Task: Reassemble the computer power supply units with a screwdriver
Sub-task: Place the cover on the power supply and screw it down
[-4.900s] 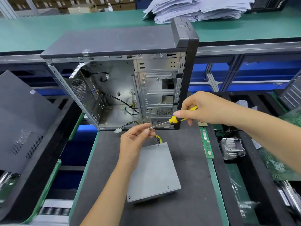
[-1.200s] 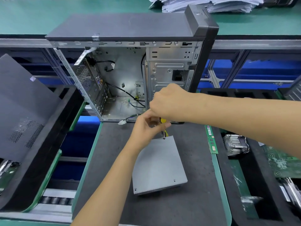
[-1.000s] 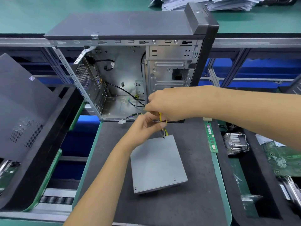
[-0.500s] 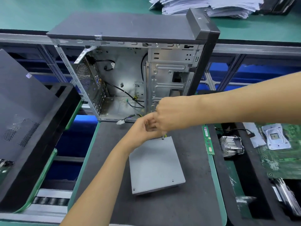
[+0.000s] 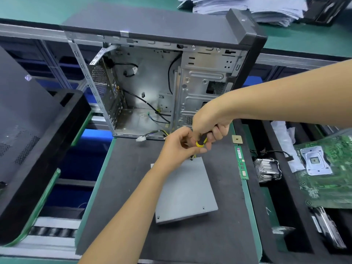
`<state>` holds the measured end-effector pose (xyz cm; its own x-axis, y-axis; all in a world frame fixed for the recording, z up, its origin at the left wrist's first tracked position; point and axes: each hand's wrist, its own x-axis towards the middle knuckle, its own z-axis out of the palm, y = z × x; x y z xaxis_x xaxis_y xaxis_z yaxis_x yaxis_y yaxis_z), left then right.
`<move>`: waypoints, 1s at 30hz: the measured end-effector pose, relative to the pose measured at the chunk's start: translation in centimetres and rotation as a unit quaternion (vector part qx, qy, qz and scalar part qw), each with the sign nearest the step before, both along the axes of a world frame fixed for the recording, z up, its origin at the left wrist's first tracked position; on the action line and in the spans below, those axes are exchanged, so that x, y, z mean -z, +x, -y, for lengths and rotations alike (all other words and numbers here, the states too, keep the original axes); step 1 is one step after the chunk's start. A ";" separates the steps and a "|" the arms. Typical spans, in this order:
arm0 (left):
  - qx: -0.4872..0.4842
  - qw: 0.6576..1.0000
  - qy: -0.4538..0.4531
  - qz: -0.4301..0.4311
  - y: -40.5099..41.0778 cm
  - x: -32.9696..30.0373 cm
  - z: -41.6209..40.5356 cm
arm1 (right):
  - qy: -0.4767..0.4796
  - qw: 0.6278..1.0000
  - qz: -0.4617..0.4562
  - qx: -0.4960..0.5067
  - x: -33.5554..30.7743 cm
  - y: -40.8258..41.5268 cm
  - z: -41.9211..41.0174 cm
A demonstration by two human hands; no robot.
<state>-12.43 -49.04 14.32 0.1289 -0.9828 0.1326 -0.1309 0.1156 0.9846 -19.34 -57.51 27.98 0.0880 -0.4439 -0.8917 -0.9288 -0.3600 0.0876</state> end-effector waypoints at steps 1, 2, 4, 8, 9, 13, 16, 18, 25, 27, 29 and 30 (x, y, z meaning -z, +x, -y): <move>0.004 1.000 -0.002 0.001 0.1 0.2 0.1 | -0.014 0.999 0.002 -0.046 -0.1 -0.1 -0.3; 0.014 1.000 -0.003 0.000 0.3 0.3 0.2 | -0.049 0.988 0.004 -0.147 -0.1 -0.4 -0.6; 0.021 1.000 0.000 -0.002 0.6 0.3 0.4 | -0.177 0.877 0.014 -0.447 -0.5 -1.3 -1.1; 0.045 0.999 0.017 0.019 1.6 0.2 0.8 | -0.293 0.502 0.048 -0.812 -1.5 -3.2 -1.2; 0.068 0.996 0.028 0.047 1.9 0.4 0.6 | -0.283 0.490 0.033 -0.824 -1.6 -3.3 -1.2; 0.119 0.926 0.175 0.313 1.9 2.4 -1.2 | -0.254 0.581 0.016 -0.773 -0.6 -2.5 -1.4; 0.049 0.905 0.173 0.385 1.1 3.6 -2.3 | -0.236 0.784 0.035 -0.573 0.0 -1.3 -1.5; 0.023 0.917 0.145 0.371 0.9 4.0 -2.4 | -0.163 0.930 0.031 -0.329 0.4 -0.4 -0.8; -0.015 0.926 0.126 0.356 0.8 4.5 -2.6 | -0.051 0.978 -0.031 -0.199 0.1 -1.0 -0.3; -0.016 0.929 0.130 0.347 0.8 4.5 -2.5 | -0.160 0.869 -0.014 -0.468 0.2 -1.6 -1.3; -0.019 0.929 0.129 0.347 0.8 4.6 -2.4 | -0.243 0.685 0.032 -0.686 0.2 -2.0 -1.9; -0.021 0.928 0.127 0.349 0.7 4.6 -2.3 | -0.259 0.592 0.034 -0.762 0.1 -2.0 -2.1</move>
<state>-11.71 -46.73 9.75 0.1376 -0.9898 -0.0375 -0.7458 -0.1285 0.6536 -21.37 -55.38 27.92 0.7664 -0.0150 -0.6422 0.4336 -0.7255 0.5344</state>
